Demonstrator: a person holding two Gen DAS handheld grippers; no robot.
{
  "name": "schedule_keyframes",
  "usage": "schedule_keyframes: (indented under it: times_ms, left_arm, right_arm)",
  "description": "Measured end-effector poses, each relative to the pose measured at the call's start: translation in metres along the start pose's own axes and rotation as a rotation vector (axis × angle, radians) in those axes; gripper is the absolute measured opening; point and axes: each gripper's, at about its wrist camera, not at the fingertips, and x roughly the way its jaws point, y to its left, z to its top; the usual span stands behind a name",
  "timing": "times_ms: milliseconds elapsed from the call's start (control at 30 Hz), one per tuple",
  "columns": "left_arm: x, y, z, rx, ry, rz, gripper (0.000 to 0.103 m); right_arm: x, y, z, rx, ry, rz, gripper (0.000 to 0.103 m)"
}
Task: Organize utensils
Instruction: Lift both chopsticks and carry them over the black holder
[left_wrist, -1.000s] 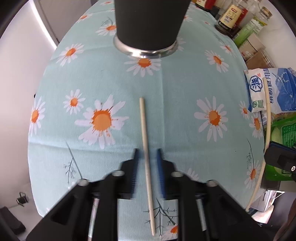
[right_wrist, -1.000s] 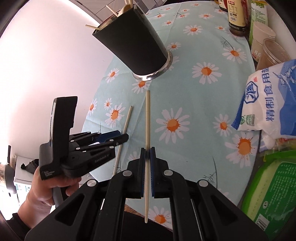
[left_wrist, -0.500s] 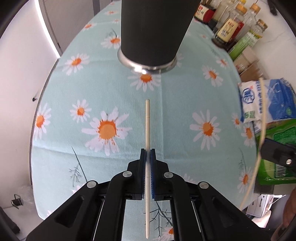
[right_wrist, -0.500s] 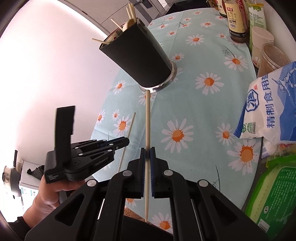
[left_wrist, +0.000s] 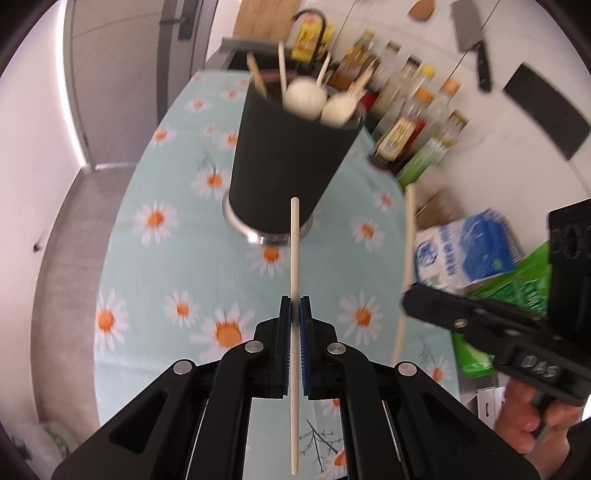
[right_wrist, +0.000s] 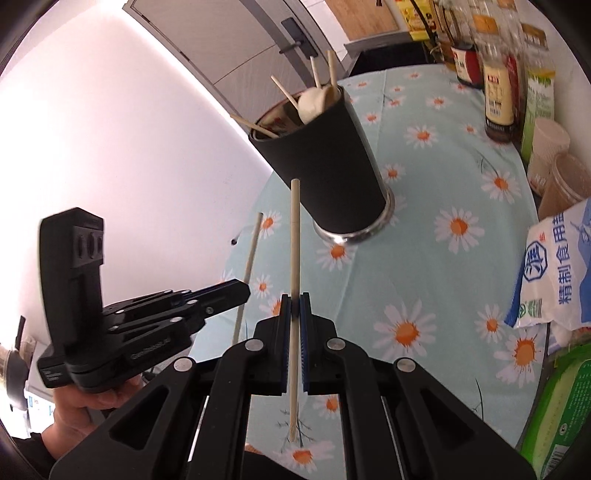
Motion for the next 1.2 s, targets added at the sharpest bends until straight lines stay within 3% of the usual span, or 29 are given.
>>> schedule_keyframes:
  times_ms: [533,1200]
  left_arm:
    - [-0.059,0.046,0.036,0.083,-0.235,-0.168,0.003]
    - [-0.087,0.038,0.096,0.155,-0.534,-0.332,0.003]
  right_arm:
    - [0.006,0.086,0.041,-0.105,-0.236,-0.069,0.006]
    - [-0.032,0.099,0.096,-0.166,-0.52,-0.146,0.006]
